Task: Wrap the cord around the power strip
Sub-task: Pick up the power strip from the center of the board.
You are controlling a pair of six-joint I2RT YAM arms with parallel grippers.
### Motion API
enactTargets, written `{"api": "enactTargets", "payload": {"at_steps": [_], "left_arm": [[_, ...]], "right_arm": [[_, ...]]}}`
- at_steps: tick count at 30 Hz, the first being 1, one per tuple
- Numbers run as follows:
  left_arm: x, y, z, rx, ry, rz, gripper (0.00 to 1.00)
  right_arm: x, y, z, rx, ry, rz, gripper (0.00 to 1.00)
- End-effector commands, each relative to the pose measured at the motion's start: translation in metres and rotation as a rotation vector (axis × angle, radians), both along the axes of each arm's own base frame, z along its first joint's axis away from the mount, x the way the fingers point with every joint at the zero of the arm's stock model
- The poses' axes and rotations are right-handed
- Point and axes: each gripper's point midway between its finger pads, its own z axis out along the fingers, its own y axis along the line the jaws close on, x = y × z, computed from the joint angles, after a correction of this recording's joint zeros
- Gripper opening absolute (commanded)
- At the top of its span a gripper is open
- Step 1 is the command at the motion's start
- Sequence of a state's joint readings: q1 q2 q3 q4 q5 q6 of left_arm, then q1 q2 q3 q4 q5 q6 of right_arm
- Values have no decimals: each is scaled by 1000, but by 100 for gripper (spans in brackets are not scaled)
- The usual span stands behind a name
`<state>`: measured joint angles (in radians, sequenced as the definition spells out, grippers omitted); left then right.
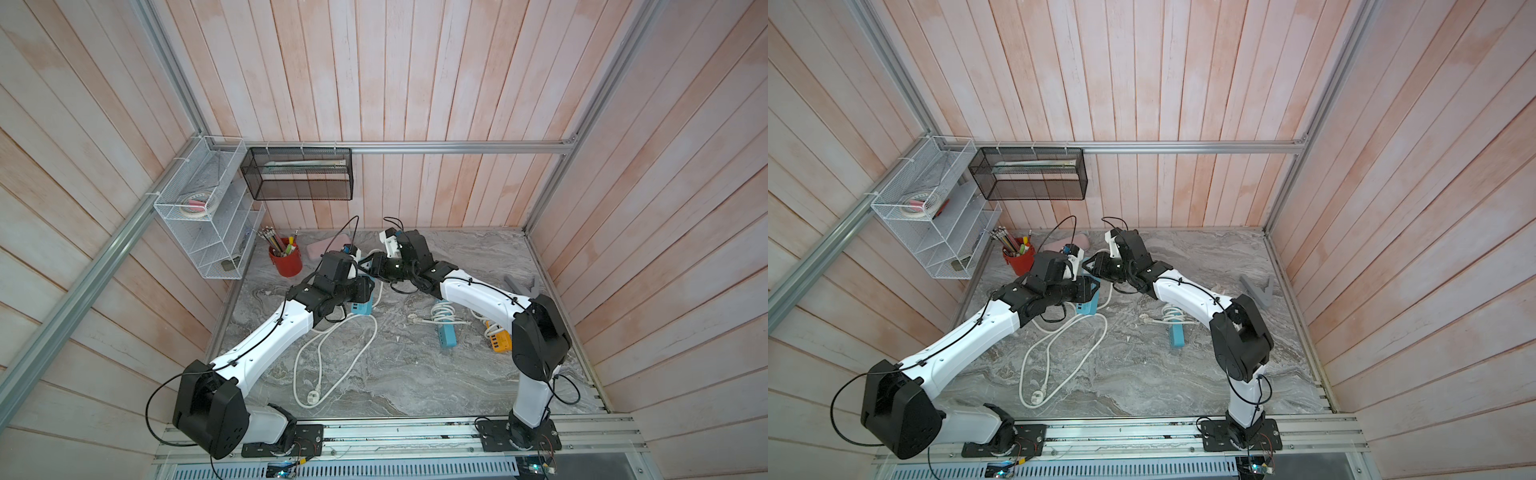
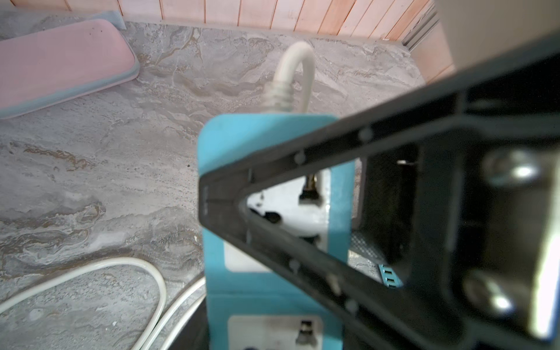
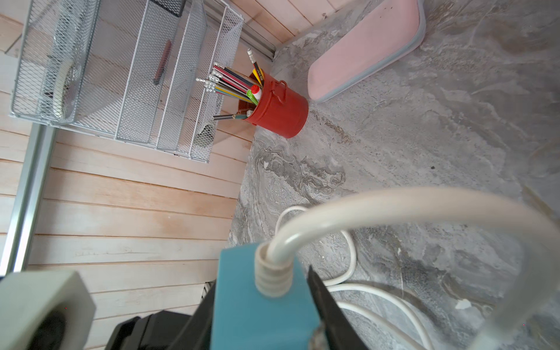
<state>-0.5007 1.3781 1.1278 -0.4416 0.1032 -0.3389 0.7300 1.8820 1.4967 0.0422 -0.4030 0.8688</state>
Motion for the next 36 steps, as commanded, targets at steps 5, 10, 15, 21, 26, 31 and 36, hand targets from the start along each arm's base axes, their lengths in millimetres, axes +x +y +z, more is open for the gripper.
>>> {"api": "enactTargets", "payload": {"at_steps": [5, 10, 15, 21, 26, 31, 36], "left_arm": [[0, -3, 60, -105, -112, -95, 63], [-1, 23, 70, -195, -121, -123, 70], [-15, -4, 89, -346, -144, -310, 73], [-26, -29, 101, -523, -117, -469, 74], [-35, -37, 106, -600, -111, -531, 72], [-41, -44, 101, -631, -97, -567, 67], [-38, -46, 106, -633, -117, -575, 51]], "right_arm": [[27, -33, 38, 117, -212, -105, 17], [10, -56, 100, 242, -549, 15, 11], [-28, -68, 150, 426, -740, 172, 9], [-43, -71, 167, 550, -739, 254, 8], [-47, -77, 182, 660, -734, 273, 8], [-44, -76, 195, 718, -714, 281, 8], [-45, -72, 196, 735, -690, 288, 8]]}}
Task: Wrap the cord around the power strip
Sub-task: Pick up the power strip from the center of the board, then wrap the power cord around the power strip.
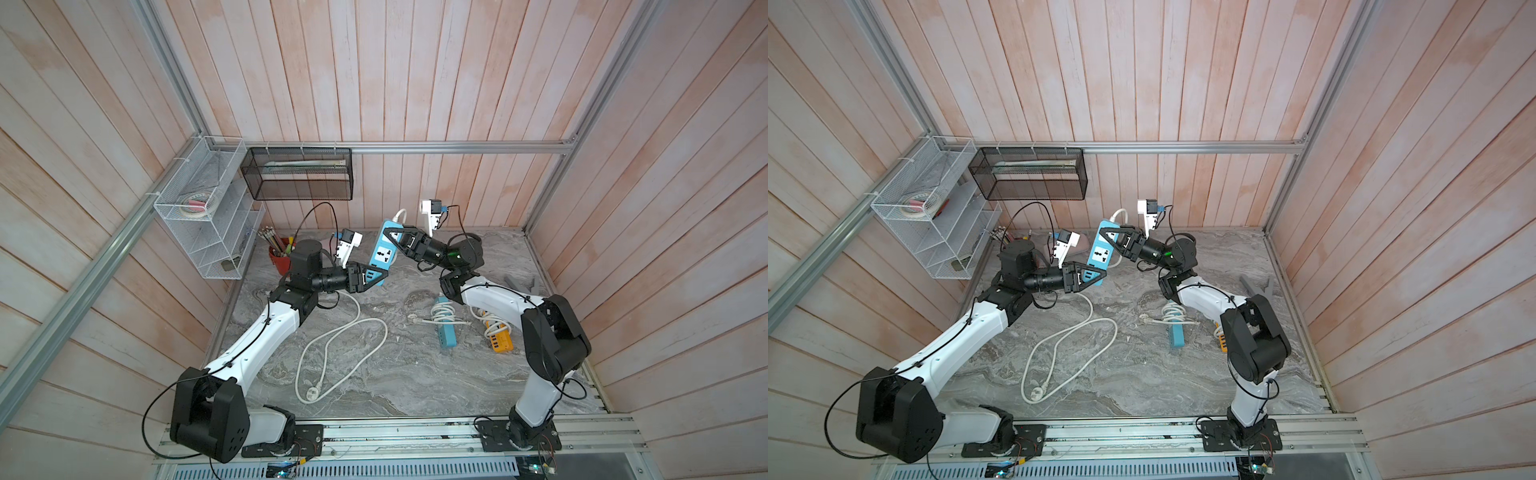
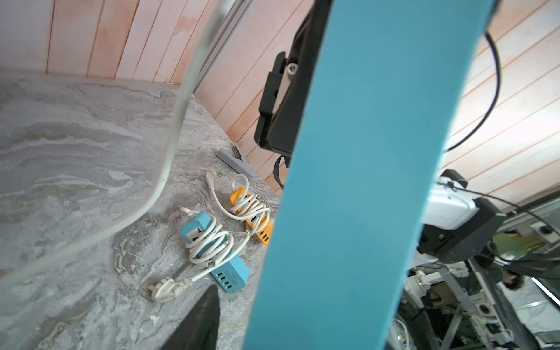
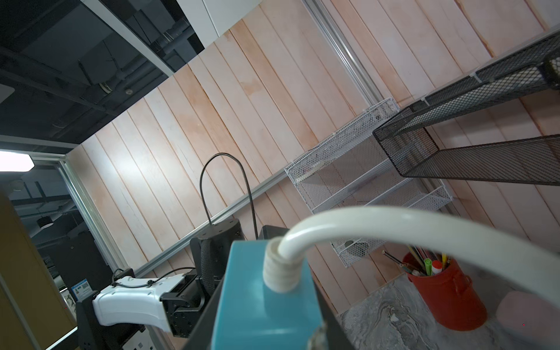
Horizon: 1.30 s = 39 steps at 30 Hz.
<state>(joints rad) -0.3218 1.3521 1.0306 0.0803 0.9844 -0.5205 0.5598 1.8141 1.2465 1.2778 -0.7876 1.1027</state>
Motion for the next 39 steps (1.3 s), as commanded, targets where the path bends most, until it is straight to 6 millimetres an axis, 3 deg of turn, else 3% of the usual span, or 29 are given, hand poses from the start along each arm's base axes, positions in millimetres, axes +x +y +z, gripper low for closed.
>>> {"api": "enactTargets", "payload": {"at_steps": [1, 4, 7, 8, 11, 14, 16, 20, 24, 27, 29, 34, 39], "left_arm": [[1, -3, 11, -26, -43, -20, 46], [3, -4, 14, -33, -46, -19, 36], [7, -3, 14, -22, -46, 0, 41], [7, -3, 14, -18, -49, 1, 38], [10, -2, 16, -16, -54, 10, 17], [15, 1, 23, -12, -73, 40, 10], [20, 4, 32, -9, -105, 73, 3], [31, 12, 46, -2, -148, 151, 0], [40, 15, 67, -24, -170, 203, 0], [43, 15, 83, -34, -189, 238, 0], [43, 14, 90, -40, -199, 248, 0], [38, 5, 94, -41, -207, 245, 0], [33, -3, 96, -49, -207, 231, 0]], "right_arm": [[-12, -4, 24, 65, -63, 30, 9], [-11, -3, 22, 63, -45, 29, 12], [-9, -2, 20, 60, -32, 28, 14], [-9, -2, 20, 61, -29, 29, 16], [-4, -5, 18, 67, -9, 4, 31], [4, -13, 11, 71, 31, -47, 57], [11, -25, 3, 74, 67, -115, 66], [20, -47, -28, 47, 152, -245, 71], [40, -58, -90, -31, 324, -440, 69], [54, -43, -130, -138, 390, -580, 69], [60, -23, -140, -173, 407, -617, 69], [71, 27, -145, -156, 443, -625, 69], [90, 53, -155, -174, 527, -696, 69]]}}
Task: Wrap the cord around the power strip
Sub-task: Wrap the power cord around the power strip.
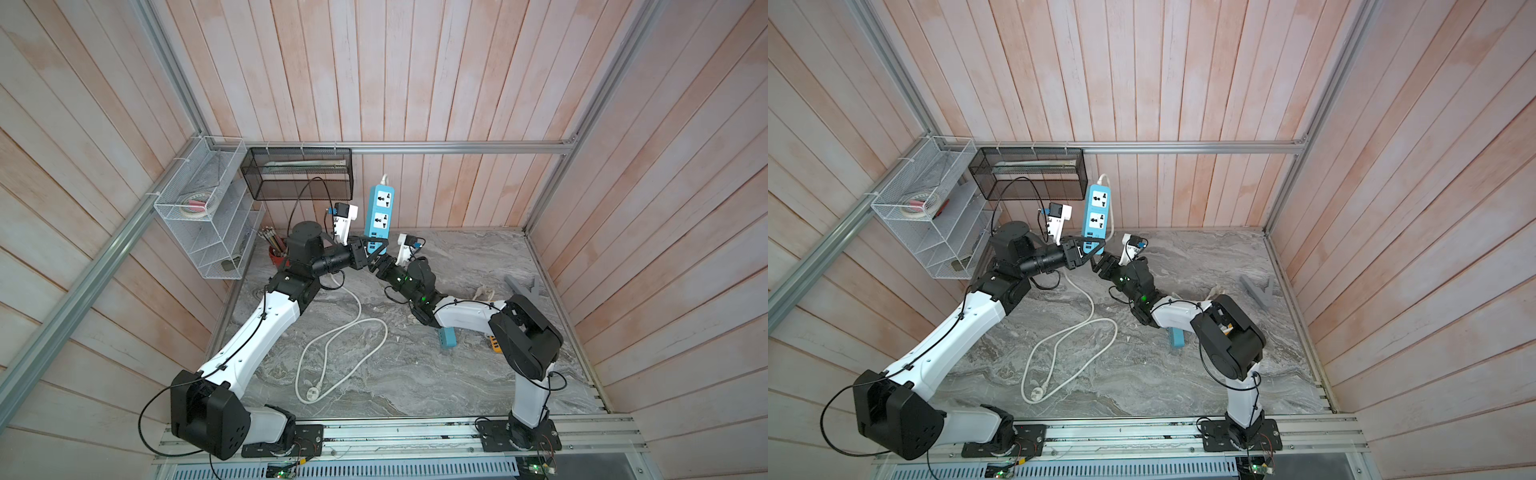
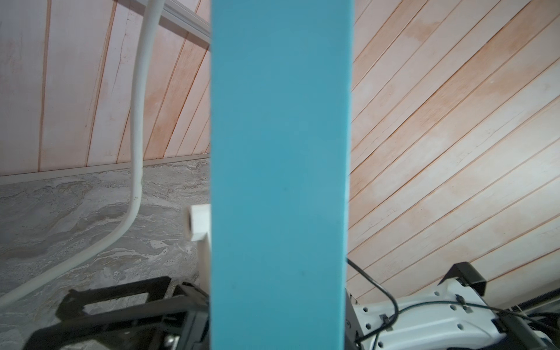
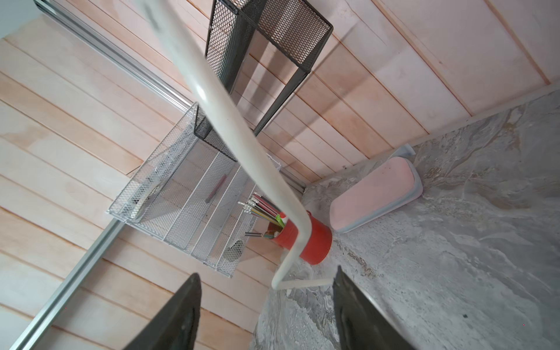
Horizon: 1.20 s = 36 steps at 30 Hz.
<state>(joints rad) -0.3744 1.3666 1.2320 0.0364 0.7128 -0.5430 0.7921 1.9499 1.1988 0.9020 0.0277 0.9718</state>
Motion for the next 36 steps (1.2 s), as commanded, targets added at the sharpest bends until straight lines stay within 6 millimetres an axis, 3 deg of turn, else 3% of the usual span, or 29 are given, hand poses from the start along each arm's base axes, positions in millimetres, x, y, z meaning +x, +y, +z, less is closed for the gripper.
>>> {"api": "enactTargets", "payload": {"at_steps": [1, 9, 10, 14, 16, 24, 29, 32, 36], "left_arm": [[-4, 0, 29, -30, -84, 12, 0], [-5, 1, 36, -46, -95, 34, 0], [-4, 2, 36, -45, -95, 47, 0], [10, 17, 32, 21, -108, 139, 0], [24, 34, 28, 97, -124, 210, 0], [85, 109, -28, 632, -187, 476, 0], [105, 136, -65, 900, -201, 530, 0], [109, 138, -70, 954, -239, 520, 0], [96, 122, -75, 983, -356, 409, 0]], "right_arm": [[26, 3, -14, -39, 95, -129, 69], [59, 20, -42, -53, 195, -238, 58], [62, 23, -42, -70, 176, -239, 53], [62, 28, -59, -218, 150, -225, 12], [55, 22, -65, -323, 115, -209, 0], [0, -15, -86, -886, -174, -20, 0], [-28, -36, -59, -1191, -459, 29, 0], [-36, -35, -48, -1343, -575, 109, 0], [-44, -31, -19, -1461, -742, 158, 0]]}}
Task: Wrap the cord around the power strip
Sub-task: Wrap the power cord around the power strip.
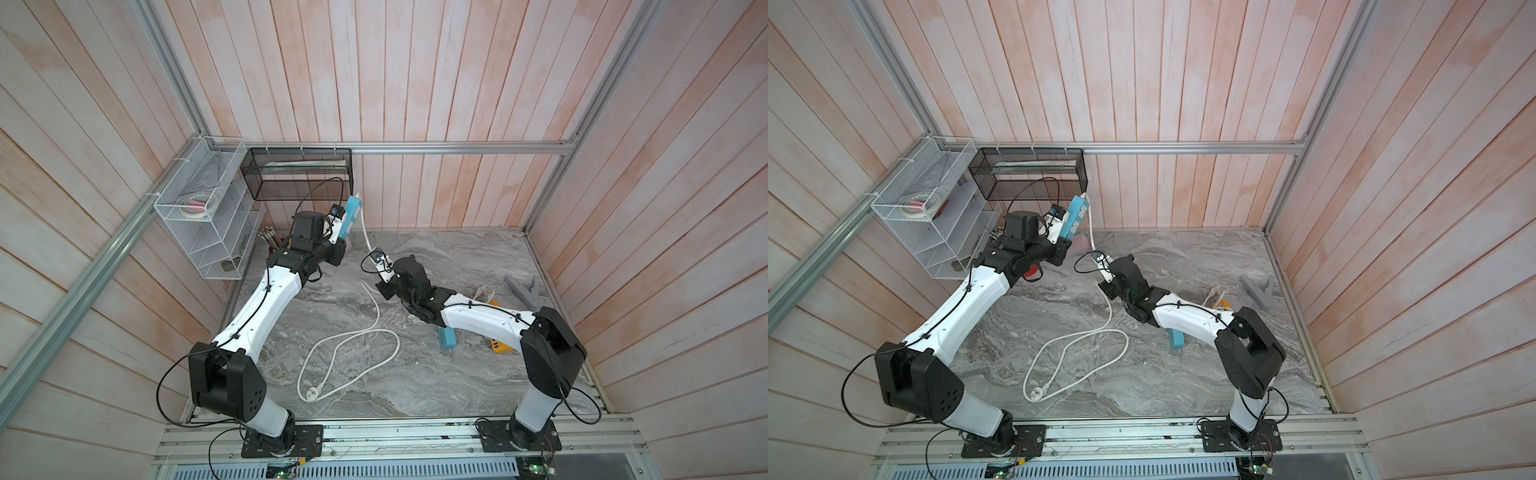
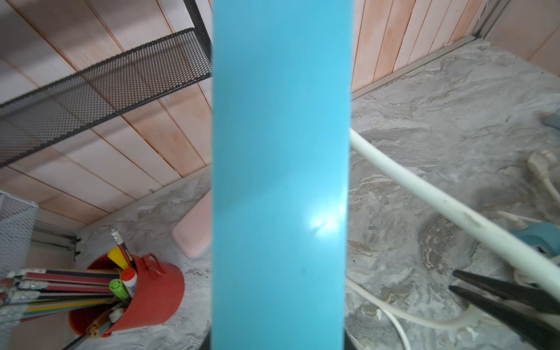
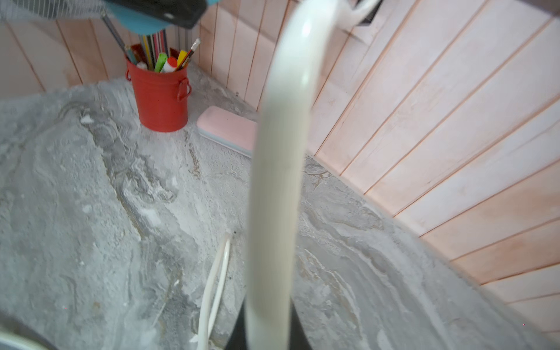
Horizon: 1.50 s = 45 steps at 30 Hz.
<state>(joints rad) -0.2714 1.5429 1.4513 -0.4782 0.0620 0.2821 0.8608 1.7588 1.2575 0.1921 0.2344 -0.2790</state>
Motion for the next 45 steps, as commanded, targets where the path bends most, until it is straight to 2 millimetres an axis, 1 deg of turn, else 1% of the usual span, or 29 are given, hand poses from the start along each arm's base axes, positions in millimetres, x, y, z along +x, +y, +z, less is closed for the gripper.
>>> {"api": "enactTargets", "payload": {"at_steps": [1, 3, 5, 7, 10, 12, 14, 16, 17, 19, 21, 23, 25, 28, 30, 31, 34, 35, 36, 39, 42, 44, 45], "left_arm": [[-9, -6, 15, 117, -129, -113, 0], [-19, -12, 3, 146, -121, -172, 0], [-27, -14, -14, 169, -84, -202, 0], [-33, -16, -26, 183, -54, -228, 0], [-46, -25, -38, 195, -33, -299, 0], [-59, -36, -47, 208, -14, -388, 0], [-79, -53, -63, 272, -10, -512, 0], [-94, -65, -70, 281, -16, -599, 0], [-102, -71, -69, 261, -25, -636, 0], [-114, -81, -64, 221, -56, -694, 0], [-124, -88, -55, 193, -107, -737, 0], [-131, -94, -39, 162, -175, -762, 0], [-137, -98, -22, 118, -233, -785, 0], [-142, -103, 3, 59, -319, -791, 0], [-140, -101, 17, 48, -372, -757, 0], [-138, -99, 22, 42, -396, -735, 0], [-131, -95, 35, 20, -430, -672, 0], [-128, -93, 40, 14, -439, -649, 0], [-124, -90, 44, 3, -446, -618, 0], [-118, -83, 56, -36, -441, -569, 0], [-116, -82, 65, -59, -423, -563, 0], [-114, -83, 69, -72, -405, -563, 0], [-113, -84, 71, -82, -394, -560, 0]], "right_arm": [[-12, 1, 31, -224, -150, 144, 0], [-15, 3, 52, -239, -189, 201, 0], [-11, 2, 72, -266, -226, 233, 0], [-7, 0, 84, -303, -231, 266, 0], [2, -5, 101, -325, -239, 294, 0], [10, -10, 116, -321, -251, 307, 0], [17, -13, 128, -324, -252, 326, 0], [27, -16, 131, -341, -237, 337, 0], [33, -17, 132, -349, -224, 347, 0], [43, -20, 129, -338, -189, 372, 0], [52, -26, 121, -315, -146, 406, 0], [53, -24, 113, -279, -90, 470, 0], [53, -18, 110, -201, -41, 537, 0], [59, -10, 106, -52, 33, 603, 5], [60, -2, 102, 29, 73, 635, 10], [60, 3, 102, 77, 82, 645, 15], [60, 13, 101, 226, 99, 647, 25], [61, 13, 101, 288, 96, 637, 28], [58, 14, 106, 349, 80, 635, 32], [56, 12, 102, 501, 90, 613, 41], [63, 15, 97, 590, 122, 564, 49], [74, 18, 89, 637, 131, 494, 51], [80, 20, 82, 664, 146, 457, 51]]}}
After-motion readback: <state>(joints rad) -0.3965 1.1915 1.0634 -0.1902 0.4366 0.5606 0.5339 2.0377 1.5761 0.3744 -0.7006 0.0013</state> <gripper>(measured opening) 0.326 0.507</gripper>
